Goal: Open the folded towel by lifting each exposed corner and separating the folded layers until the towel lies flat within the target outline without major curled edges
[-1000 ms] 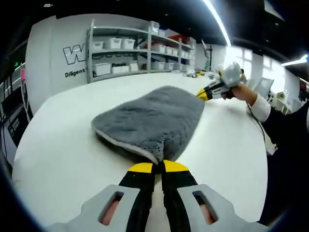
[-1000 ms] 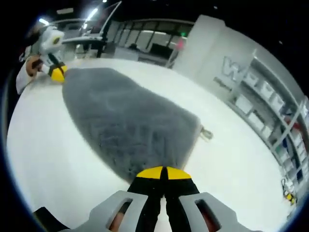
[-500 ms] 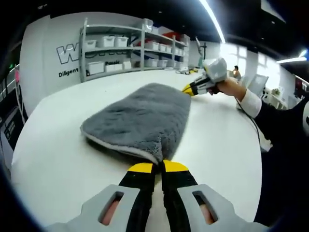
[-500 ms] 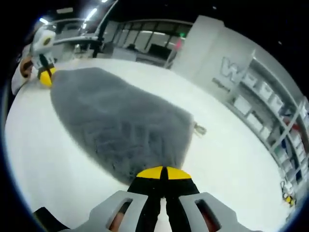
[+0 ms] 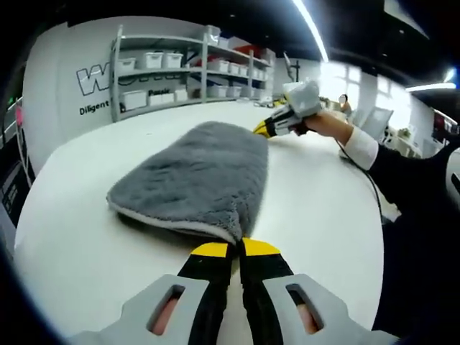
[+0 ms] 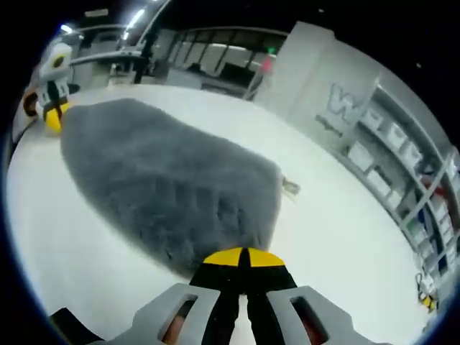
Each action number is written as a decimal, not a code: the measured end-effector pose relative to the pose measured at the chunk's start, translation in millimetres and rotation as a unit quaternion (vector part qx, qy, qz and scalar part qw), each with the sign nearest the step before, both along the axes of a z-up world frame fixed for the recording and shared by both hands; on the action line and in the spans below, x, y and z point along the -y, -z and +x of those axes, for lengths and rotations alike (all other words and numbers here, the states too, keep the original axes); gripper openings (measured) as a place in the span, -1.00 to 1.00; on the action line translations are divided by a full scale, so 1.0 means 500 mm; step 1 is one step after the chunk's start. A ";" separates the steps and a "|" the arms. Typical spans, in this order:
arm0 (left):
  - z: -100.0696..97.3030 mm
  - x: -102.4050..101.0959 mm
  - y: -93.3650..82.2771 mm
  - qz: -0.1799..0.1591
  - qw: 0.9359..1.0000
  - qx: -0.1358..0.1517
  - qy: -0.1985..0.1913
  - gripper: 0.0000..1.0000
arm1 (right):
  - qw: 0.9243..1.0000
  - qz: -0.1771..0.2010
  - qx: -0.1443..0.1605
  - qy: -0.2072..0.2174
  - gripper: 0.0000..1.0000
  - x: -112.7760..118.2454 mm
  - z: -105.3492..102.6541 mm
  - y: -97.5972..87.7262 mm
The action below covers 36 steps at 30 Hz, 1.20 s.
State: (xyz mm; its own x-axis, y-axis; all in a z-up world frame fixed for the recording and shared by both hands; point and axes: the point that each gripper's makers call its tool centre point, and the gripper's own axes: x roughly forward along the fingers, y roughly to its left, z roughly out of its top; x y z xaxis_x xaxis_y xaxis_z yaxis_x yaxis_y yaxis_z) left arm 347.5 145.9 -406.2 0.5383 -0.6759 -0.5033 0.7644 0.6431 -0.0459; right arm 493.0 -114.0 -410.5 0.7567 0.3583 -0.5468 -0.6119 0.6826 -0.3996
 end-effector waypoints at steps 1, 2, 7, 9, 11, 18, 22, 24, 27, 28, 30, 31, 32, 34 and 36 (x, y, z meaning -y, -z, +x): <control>-0.001 0.002 0.000 0.000 1.000 -0.001 0.002 -0.92 | 1.000 0.000 -0.001 0.000 -1.00 -0.001 0.003 0.000; -0.002 0.003 0.000 0.001 1.000 -0.001 0.003 -0.92 | 1.000 0.000 -0.001 0.000 -1.00 -0.002 0.006 -0.001; -0.010 0.009 -0.001 0.004 1.000 -0.004 0.009 -0.92 | 1.000 -0.002 -0.001 0.001 -1.00 -0.008 0.020 -0.001; -0.014 0.013 -0.001 0.006 1.000 -0.004 0.013 -0.92 | 1.000 -0.003 -0.001 0.002 -1.00 -0.009 0.025 -0.001; -0.019 0.017 -0.001 0.011 1.000 -0.003 0.018 -0.92 | 1.000 -0.005 -0.001 0.003 -1.00 -0.010 0.030 -0.001; -0.039 0.031 0.000 0.027 0.999 0.002 0.038 -0.92 | 1.000 -0.013 -0.007 0.001 -1.00 -0.015 0.039 -0.001; -0.046 0.038 0.001 0.028 0.999 -0.002 0.043 -0.92 | 1.000 -0.025 -0.009 -0.006 -1.00 -0.019 0.045 0.001; -0.049 0.040 0.001 0.029 0.999 -0.003 0.045 -0.92 | 0.999 -0.035 -0.009 -0.008 -1.00 -0.021 0.048 0.002; -0.055 0.045 0.001 0.029 0.998 -0.005 0.049 -0.92 | 0.999 -0.048 -0.006 -0.009 -1.00 -0.025 0.052 0.002; -0.056 0.047 0.001 0.031 0.998 -0.005 0.050 -0.92 | 0.998 -0.054 -0.006 -0.011 -1.00 -0.025 0.052 0.002; -0.058 0.048 0.002 0.032 0.998 -0.005 0.052 -0.92 | 0.998 -0.067 -0.006 -0.022 -1.00 -0.024 0.053 0.002; -0.059 0.048 0.002 0.032 0.998 -0.007 0.052 -0.92 | 0.997 -0.070 -0.006 -0.025 -1.00 -0.025 0.053 0.002; -0.060 0.050 0.002 0.031 0.998 -0.009 0.053 -0.92 | 0.997 -0.071 -0.007 -0.026 -1.00 -0.025 0.054 0.002; -0.063 0.052 0.002 0.030 0.998 -0.012 0.054 -0.92 | 0.997 -0.069 -0.013 -0.025 -1.00 -0.025 0.056 0.002; -0.064 0.053 0.002 0.030 0.998 -0.013 0.054 -0.92 | 0.997 -0.066 -0.015 -0.026 -1.00 -0.025 0.058 0.002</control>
State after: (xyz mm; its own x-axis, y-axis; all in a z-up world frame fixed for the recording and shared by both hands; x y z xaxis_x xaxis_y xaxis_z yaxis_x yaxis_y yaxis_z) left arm 315.7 119.3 -407.3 0.4503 -0.6975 -0.5575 0.8281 0.5597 -0.0313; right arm 522.0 -101.5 -411.6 0.7212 0.3194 -0.6147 -0.6584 0.5921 -0.4647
